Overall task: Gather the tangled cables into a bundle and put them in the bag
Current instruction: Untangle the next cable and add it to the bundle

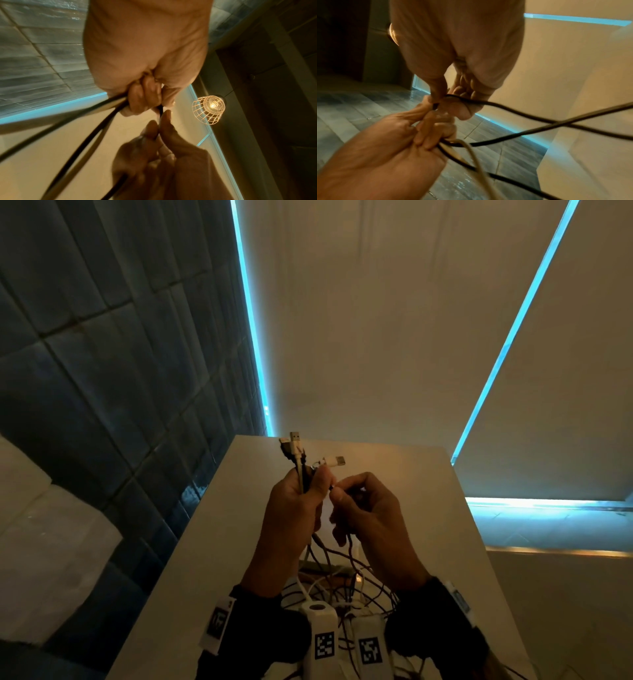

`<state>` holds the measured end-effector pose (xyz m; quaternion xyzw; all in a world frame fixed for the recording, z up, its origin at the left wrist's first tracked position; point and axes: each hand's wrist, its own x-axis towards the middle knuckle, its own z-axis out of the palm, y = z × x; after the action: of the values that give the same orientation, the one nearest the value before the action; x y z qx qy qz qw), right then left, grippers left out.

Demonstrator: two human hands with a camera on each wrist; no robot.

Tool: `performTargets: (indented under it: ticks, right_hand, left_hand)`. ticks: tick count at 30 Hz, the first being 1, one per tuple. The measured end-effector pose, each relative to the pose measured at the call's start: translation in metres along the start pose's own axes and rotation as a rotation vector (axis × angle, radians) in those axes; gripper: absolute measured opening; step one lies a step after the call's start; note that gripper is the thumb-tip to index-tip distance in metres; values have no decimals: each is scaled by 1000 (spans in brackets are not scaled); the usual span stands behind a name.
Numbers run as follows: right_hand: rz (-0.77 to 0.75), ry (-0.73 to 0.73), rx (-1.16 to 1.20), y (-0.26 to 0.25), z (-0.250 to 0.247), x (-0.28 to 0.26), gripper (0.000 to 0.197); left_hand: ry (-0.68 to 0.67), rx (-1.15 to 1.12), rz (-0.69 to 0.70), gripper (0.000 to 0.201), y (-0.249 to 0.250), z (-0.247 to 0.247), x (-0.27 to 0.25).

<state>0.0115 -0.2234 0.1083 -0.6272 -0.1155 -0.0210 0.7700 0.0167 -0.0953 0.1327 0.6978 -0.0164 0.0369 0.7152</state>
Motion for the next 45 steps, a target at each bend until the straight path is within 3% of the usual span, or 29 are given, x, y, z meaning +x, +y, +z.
performTargets:
  ticks: [4, 10, 18, 23, 30, 37, 45]
  right_hand:
    - [26, -44, -87, 5, 0, -7, 29]
    - [-32, -20, -101, -1, 7, -3, 25]
    - [-129, -46, -211, 0, 5, 0, 22]
    - [-100, -71, -296, 3, -1, 4, 17]
    - [-63, -83, -471, 31, -8, 6, 25]
    - [-38, -99, -595, 61, -19, 3, 32]
    - [-17, -76, -658, 91, -28, -2, 37]
  left_hand:
    - [24, -109, 5, 31, 4, -2, 2]
    - [-31, -74, -10, 28, 5, 1, 0]
    - [-47, -105, -52, 40, 3, -1, 1]
    - [-22, -144, -66, 42, -3, 3, 3]
    - [66, -214, -56, 47, -5, 0, 12]
    - [65, -439, -72, 44, -1, -5, 13]
    - [33, -431, -36, 33, -3, -8, 10]
